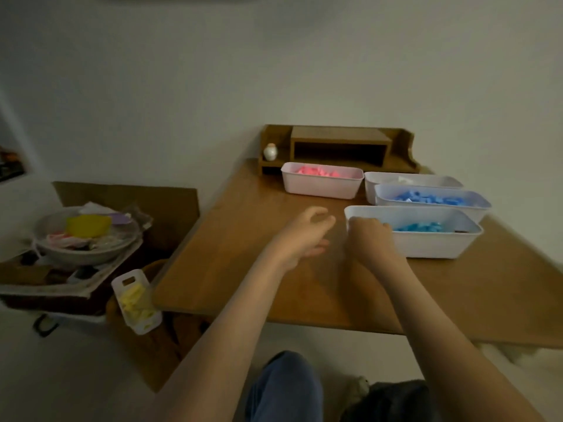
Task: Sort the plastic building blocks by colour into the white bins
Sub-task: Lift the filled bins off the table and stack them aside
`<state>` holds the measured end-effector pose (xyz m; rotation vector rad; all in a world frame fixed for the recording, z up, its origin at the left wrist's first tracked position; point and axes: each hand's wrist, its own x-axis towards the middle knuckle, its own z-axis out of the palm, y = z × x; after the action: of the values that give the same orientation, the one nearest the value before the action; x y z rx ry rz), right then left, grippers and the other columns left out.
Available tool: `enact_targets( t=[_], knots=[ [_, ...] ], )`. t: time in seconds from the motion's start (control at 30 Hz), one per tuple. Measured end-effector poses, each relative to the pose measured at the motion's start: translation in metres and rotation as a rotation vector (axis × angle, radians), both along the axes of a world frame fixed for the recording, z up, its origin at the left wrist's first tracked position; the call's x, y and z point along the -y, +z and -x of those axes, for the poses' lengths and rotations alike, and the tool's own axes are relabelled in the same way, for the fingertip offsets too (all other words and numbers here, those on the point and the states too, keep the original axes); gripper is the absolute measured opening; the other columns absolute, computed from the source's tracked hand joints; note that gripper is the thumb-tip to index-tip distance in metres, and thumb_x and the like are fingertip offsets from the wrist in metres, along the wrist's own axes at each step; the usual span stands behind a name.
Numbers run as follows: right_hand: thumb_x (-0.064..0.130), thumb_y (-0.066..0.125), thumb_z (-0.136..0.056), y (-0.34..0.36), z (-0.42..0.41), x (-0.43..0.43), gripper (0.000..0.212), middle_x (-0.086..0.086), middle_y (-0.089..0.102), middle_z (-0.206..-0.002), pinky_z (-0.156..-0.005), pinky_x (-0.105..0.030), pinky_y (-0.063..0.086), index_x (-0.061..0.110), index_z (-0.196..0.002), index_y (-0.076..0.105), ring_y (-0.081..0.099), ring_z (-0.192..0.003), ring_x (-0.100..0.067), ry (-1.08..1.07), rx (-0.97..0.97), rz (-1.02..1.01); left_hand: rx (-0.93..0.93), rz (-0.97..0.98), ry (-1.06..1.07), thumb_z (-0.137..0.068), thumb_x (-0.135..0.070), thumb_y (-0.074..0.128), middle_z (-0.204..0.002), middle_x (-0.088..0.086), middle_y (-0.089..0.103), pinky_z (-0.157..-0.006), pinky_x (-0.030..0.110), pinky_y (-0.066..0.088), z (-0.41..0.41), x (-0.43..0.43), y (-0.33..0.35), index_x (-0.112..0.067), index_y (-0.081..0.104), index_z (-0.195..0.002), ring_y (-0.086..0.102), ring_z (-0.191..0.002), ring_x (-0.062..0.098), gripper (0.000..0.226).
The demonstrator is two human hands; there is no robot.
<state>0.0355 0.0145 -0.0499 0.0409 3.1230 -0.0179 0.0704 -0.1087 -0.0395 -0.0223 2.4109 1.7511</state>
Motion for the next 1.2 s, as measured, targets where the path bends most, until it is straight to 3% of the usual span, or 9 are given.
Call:
enact_targets(
  t=[0.1, 0.23, 0.43, 0.67, 0.8, 0.93, 1.03, 1.1, 1.2],
  knots=[
    [0.022, 0.054, -0.092, 0.005, -0.003, 0.015, 0.033, -0.008, 0.055, -0.126, -0.104, -0.041, 0.036, 0.016, -0.124, 0.05, 0.049, -0.119, -0.026, 0.106, 0.095, -0.04, 0.229, -0.256, 0.028, -0.094, -0.042, 0.052, -0.141, 0.016, 0.041, -0.095, 0.04, 0.05, 0.007, 0.005, -0.01, -0.018, 0.033, -0.143, 0.051, -0.12, 0.032, 0.057],
    [0.019, 0.051, -0.094, 0.001, -0.024, 0.029, 0.023, -0.008, 0.061, -0.115, -0.1, -0.038, 0.039, 0.015, -0.116, 0.055, 0.054, -0.111, -0.023, 0.199, -0.129, 0.106, 0.342, -0.447, 0.133, -0.092, -0.049, 0.052, -0.138, 0.021, 0.044, -0.09, 0.042, 0.053, 0.017, 0.016, -0.017, -0.018, 0.028, -0.145, 0.057, -0.111, 0.035, 0.066],
    [0.02, 0.052, -0.094, 0.017, -0.056, 0.057, 0.028, -0.008, 0.06, -0.117, -0.092, -0.032, 0.043, 0.016, -0.122, 0.053, 0.053, -0.109, -0.022, 0.378, -0.188, 0.114, 0.365, -0.379, 0.206, -0.083, -0.063, 0.054, -0.121, 0.017, 0.059, -0.068, 0.038, 0.058, 0.015, 0.052, -0.015, -0.015, 0.046, -0.134, 0.064, -0.097, 0.03, 0.071],
    [0.021, 0.05, -0.093, 0.012, -0.057, 0.107, 0.033, -0.004, 0.06, -0.121, -0.102, -0.036, 0.032, 0.019, -0.126, 0.052, 0.046, -0.116, -0.022, 0.618, -0.338, 0.179, 0.207, -0.487, 0.341, -0.093, -0.034, 0.052, -0.097, 0.012, 0.061, -0.067, 0.039, 0.055, -0.005, 0.097, -0.019, -0.015, 0.055, -0.112, 0.06, -0.078, 0.022, 0.027],
    [0.021, 0.051, -0.093, 0.003, -0.055, 0.146, 0.035, -0.002, 0.039, -0.145, -0.11, -0.045, 0.016, 0.026, -0.127, 0.051, 0.024, -0.134, -0.027, 0.692, -0.428, 0.213, 0.06, -0.597, 0.511, -0.095, -0.035, 0.047, -0.104, 0.011, 0.066, -0.077, 0.042, 0.057, -0.02, 0.137, -0.032, -0.015, 0.053, -0.12, 0.065, -0.089, 0.024, 0.033],
    [0.041, 0.059, -0.086, -0.006, -0.059, 0.206, 0.06, -0.01, 0.031, -0.143, -0.096, -0.037, 0.033, 0.018, -0.138, 0.038, 0.032, -0.123, -0.024, 0.656, -0.544, 0.514, -0.106, -0.634, 0.756, -0.089, -0.044, 0.051, -0.112, 0.007, 0.064, -0.069, 0.037, 0.058, -0.037, 0.195, -0.05, -0.024, 0.038, -0.133, 0.068, -0.093, 0.023, 0.051],
    [0.045, 0.056, -0.088, -0.01, -0.076, 0.255, 0.061, 0.006, 0.035, -0.123, -0.085, -0.018, 0.043, 0.019, -0.138, 0.031, 0.035, -0.107, -0.001, 0.734, -0.273, 1.026, -0.212, -0.625, 0.93, -0.077, -0.048, 0.056, -0.115, 0.007, 0.06, -0.079, 0.044, 0.057, -0.052, 0.233, -0.061, -0.025, 0.036, -0.134, 0.065, -0.098, 0.023, 0.065],
    [0.041, 0.05, -0.093, -0.019, -0.087, 0.285, 0.055, 0.012, 0.035, -0.118, -0.077, -0.011, 0.045, 0.022, -0.139, 0.027, 0.041, -0.104, 0.002, 0.71, 0.033, 1.299, -0.243, -0.599, 0.972, -0.076, -0.051, 0.057, -0.12, 0.009, 0.059, -0.072, 0.041, 0.057, -0.065, 0.256, -0.069, -0.02, 0.04, -0.133, 0.065, -0.094, 0.021, 0.067],
    [0.034, 0.049, -0.095, -0.049, -0.094, 0.338, 0.049, 0.007, 0.049, -0.125, -0.086, -0.026, 0.052, 0.026, -0.139, 0.026, 0.054, -0.11, -0.008, 0.586, 0.364, 1.552, -0.241, -0.559, 0.971, -0.09, -0.045, 0.05, -0.123, 0.01, 0.057, -0.062, 0.028, 0.052, -0.08, 0.292, -0.094, -0.01, 0.041, -0.133, 0.062, -0.086, 0.016, 0.056]
  ],
)
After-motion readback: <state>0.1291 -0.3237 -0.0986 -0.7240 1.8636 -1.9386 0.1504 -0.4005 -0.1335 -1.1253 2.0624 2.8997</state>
